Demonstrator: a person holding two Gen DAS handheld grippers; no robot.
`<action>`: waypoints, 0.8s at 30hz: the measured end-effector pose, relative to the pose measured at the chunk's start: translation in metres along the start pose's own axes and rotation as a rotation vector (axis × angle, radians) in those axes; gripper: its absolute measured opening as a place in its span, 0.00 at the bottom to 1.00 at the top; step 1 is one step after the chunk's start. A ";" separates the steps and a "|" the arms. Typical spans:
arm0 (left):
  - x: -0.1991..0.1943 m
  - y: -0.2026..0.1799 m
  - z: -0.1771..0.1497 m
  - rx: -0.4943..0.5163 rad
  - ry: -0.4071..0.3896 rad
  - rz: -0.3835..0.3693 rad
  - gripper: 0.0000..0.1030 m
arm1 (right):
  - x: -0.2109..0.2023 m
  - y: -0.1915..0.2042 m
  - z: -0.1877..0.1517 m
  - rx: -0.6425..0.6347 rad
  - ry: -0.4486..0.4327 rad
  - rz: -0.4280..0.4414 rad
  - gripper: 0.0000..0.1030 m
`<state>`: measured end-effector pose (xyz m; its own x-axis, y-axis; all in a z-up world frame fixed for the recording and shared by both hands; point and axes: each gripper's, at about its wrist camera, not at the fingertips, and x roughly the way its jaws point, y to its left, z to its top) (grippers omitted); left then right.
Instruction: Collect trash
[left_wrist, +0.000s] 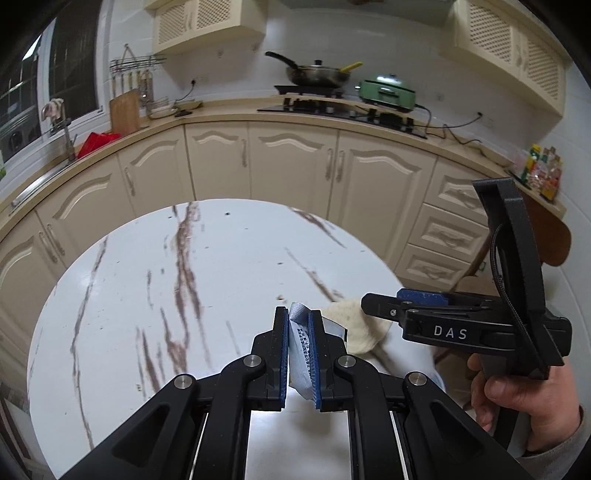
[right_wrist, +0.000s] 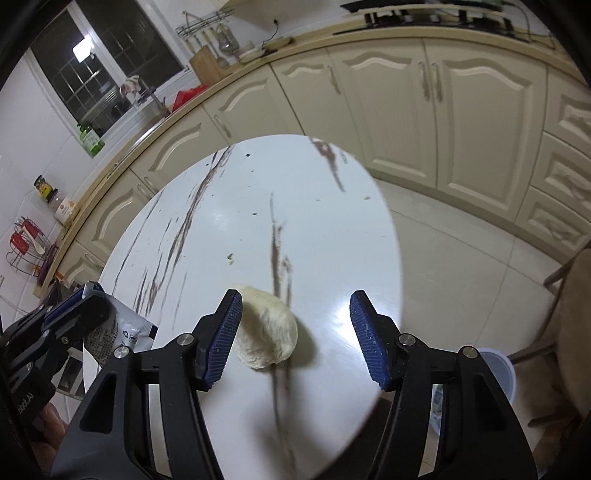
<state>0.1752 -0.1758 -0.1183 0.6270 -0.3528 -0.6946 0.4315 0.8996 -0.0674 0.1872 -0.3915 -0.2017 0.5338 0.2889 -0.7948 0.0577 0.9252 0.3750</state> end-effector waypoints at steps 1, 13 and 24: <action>0.000 0.002 0.000 -0.008 0.001 0.005 0.06 | 0.005 0.004 0.001 -0.006 0.009 0.005 0.57; -0.002 0.016 0.001 -0.048 0.009 -0.007 0.06 | 0.038 0.040 -0.007 -0.127 0.077 -0.055 0.42; -0.012 0.010 -0.001 -0.037 -0.002 -0.022 0.06 | 0.014 0.038 -0.023 -0.123 0.056 -0.017 0.36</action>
<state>0.1716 -0.1627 -0.1115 0.6192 -0.3729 -0.6910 0.4208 0.9006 -0.1089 0.1779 -0.3463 -0.2097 0.4855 0.2829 -0.8272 -0.0396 0.9523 0.3025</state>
